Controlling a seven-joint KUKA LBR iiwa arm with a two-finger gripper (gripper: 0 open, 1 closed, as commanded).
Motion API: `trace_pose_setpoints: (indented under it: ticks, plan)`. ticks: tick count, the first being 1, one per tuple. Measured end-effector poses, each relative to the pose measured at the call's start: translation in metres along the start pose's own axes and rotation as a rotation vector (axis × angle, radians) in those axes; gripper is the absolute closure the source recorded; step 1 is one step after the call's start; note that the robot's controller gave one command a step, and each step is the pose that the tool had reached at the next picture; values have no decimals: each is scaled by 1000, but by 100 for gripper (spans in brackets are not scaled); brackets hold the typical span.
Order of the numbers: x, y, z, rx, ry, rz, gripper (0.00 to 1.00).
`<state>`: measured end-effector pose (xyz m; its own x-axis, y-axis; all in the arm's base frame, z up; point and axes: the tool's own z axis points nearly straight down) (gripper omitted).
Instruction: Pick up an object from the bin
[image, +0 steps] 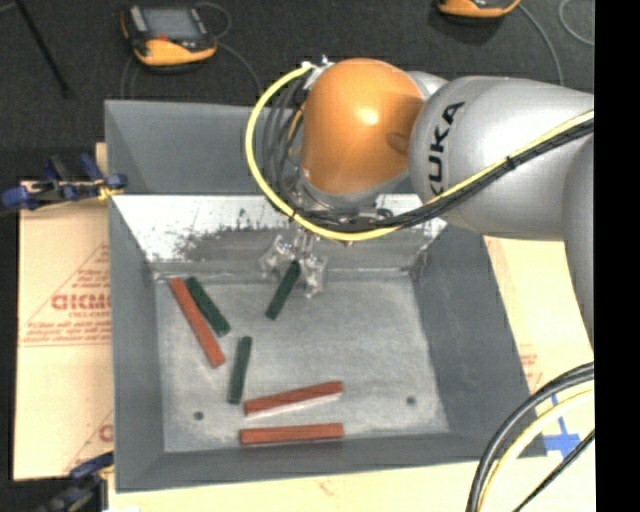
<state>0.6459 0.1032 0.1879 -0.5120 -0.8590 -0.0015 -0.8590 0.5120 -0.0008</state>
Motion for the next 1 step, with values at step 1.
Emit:
trace_pose_setpoints:
  ticks: [1]
  plan:
    - [19,-8,-69,0,-1,-136,100]
